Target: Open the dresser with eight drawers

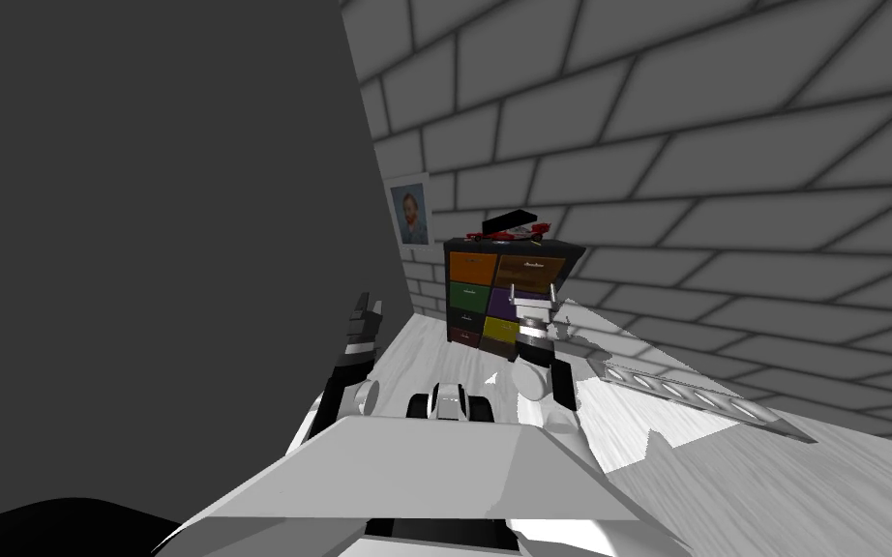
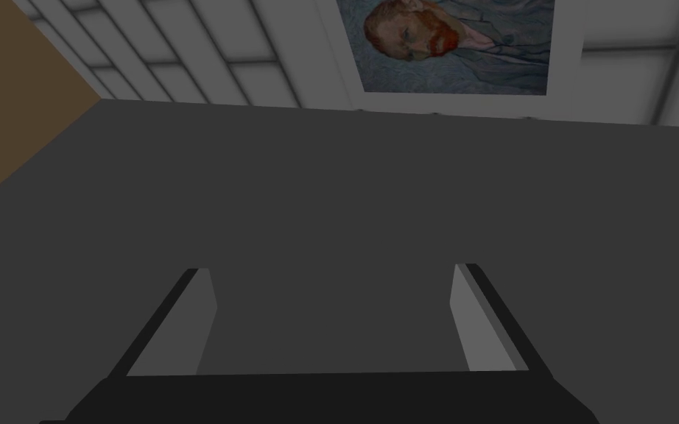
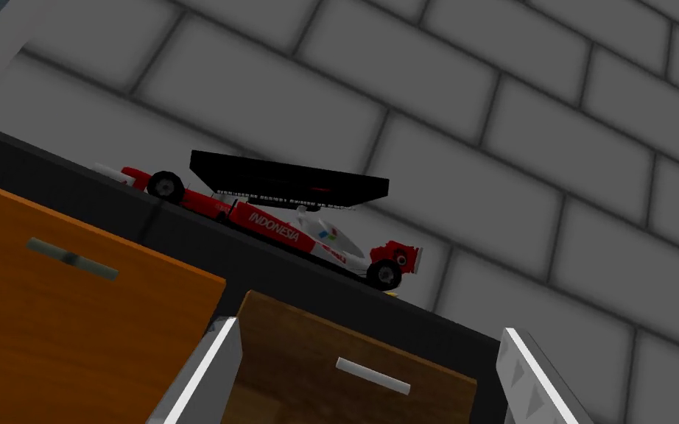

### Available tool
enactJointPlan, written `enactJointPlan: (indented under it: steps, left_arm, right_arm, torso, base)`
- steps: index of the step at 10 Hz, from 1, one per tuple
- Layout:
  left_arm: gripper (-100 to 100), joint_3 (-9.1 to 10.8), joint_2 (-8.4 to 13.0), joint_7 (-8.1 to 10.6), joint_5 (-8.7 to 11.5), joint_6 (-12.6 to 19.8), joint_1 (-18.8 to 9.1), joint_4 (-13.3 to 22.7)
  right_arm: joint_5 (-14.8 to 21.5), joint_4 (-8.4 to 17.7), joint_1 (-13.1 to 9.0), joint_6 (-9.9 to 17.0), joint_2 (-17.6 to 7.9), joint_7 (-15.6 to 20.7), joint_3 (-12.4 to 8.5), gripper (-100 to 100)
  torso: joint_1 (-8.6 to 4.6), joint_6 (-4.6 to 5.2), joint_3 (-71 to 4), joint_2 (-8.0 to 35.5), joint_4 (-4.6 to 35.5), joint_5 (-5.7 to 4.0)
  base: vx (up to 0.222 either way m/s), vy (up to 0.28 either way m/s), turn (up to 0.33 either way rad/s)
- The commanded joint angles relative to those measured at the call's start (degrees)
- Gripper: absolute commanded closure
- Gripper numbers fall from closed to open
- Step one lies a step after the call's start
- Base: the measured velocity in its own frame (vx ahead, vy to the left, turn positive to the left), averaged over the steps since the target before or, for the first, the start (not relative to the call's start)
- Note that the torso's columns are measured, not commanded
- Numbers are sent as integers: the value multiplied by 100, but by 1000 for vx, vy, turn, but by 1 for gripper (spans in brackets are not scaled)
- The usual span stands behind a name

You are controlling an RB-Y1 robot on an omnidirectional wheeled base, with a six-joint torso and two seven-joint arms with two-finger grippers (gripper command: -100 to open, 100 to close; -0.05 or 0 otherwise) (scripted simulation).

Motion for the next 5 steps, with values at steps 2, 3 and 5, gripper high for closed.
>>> enactJointPlan:
  steps: [2,3,5]
  left_arm:
    - [0,0,0,0,0,0,0,0]
    - [0,0,0,0,0,0,0,0]
    - [0,0,0,0,0,0,0,0]
  right_arm:
    - [-619,43,-147,-98,2,-187,97,-100]
    - [-754,43,-147,-98,2,-187,97,-100]
    - [-1123,76,-275,-183,7,-351,176,-100]
  torso:
    - [0,-2,1,1,1,-1]
    - [-1,0,-1,-2,0,0]
    - [1,-2,0,0,0,0]
  base:
    - [27,22,33]
    - [18,11,-1]
    - [29,24,33]
